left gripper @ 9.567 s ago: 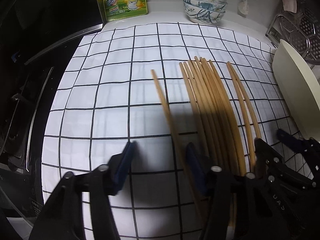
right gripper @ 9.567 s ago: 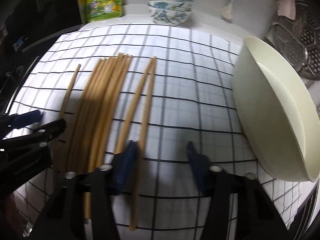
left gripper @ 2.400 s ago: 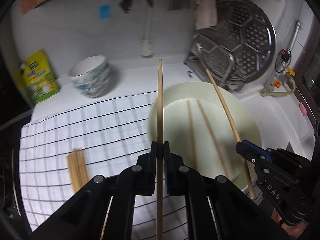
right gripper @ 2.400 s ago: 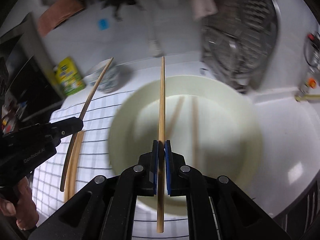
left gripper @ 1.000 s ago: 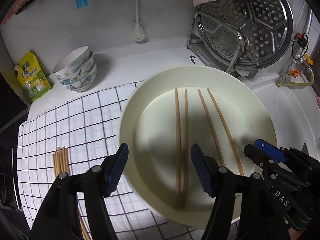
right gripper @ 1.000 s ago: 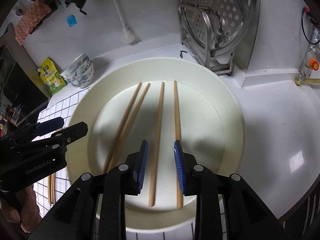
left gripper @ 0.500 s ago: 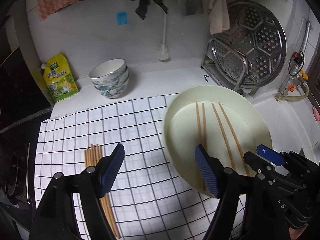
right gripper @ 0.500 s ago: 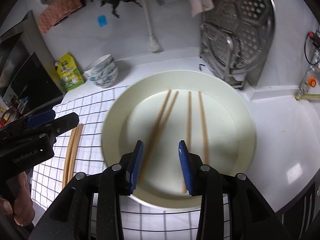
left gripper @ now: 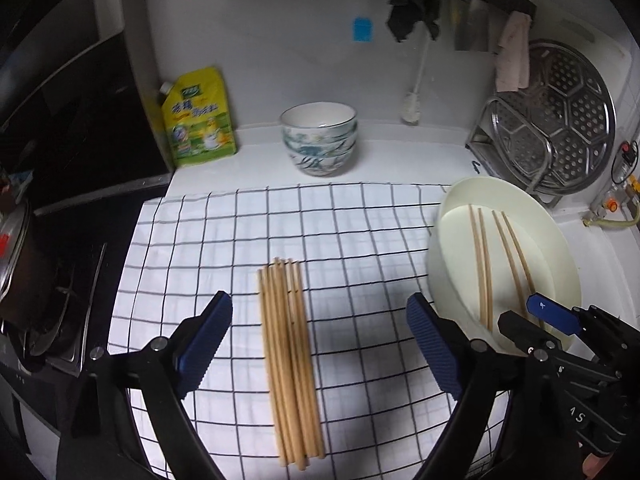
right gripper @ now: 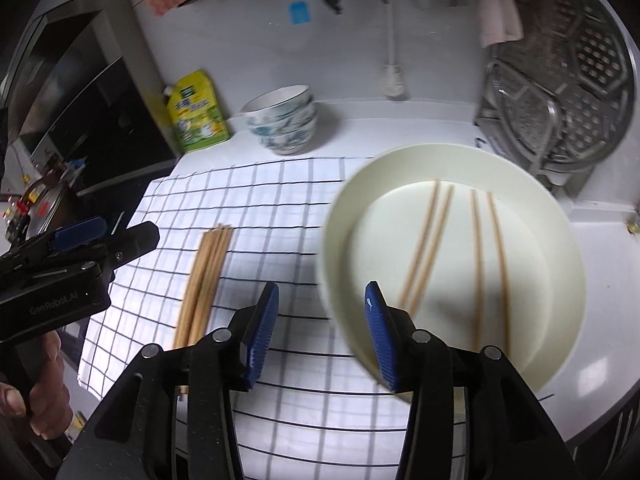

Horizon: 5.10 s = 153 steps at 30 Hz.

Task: Organize utensils
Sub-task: 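Move both open tools back to the remaining chopsticks, then close the right tool on one chopstick while the left tool grasps another, then carry the held chopsticks with both tools over the cream basin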

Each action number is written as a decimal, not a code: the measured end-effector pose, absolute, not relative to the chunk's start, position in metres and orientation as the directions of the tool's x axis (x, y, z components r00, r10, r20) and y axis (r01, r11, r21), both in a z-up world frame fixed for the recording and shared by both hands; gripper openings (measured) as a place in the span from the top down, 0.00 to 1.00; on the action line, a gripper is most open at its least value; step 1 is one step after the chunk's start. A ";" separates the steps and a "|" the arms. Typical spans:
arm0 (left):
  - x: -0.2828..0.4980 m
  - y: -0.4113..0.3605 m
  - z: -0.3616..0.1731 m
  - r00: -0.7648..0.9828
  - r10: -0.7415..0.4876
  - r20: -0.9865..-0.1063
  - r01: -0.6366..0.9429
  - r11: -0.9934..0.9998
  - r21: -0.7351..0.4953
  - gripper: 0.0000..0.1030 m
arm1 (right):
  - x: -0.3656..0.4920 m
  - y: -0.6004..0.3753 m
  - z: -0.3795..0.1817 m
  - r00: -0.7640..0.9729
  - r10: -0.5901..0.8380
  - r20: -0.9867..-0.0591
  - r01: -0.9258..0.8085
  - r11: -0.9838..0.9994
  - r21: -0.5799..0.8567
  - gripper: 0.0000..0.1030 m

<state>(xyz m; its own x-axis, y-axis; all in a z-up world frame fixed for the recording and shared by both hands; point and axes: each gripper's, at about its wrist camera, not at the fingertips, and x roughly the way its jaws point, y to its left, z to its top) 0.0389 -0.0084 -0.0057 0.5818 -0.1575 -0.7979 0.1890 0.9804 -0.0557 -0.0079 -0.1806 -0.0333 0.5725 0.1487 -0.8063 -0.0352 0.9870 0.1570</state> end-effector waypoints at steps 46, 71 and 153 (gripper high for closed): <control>0.038 0.110 -0.125 0.438 -0.102 -0.893 0.100 0.993 -0.064 0.15 | 0.011 -0.039 -0.149 0.370 0.106 -0.923 -0.113 0.991 0.069 0.55; 0.038 0.099 -0.134 0.418 -0.111 -0.902 0.113 0.991 -0.069 0.15 | 0.011 -0.042 -0.153 0.368 0.074 -0.927 -0.143 0.989 0.023 0.56; 0.035 -0.082 0.005 0.509 -0.346 -0.788 0.420 0.899 -0.124 0.93 | -0.011 -0.244 -0.015 0.621 0.096 -0.778 0.067 0.982 0.175 0.94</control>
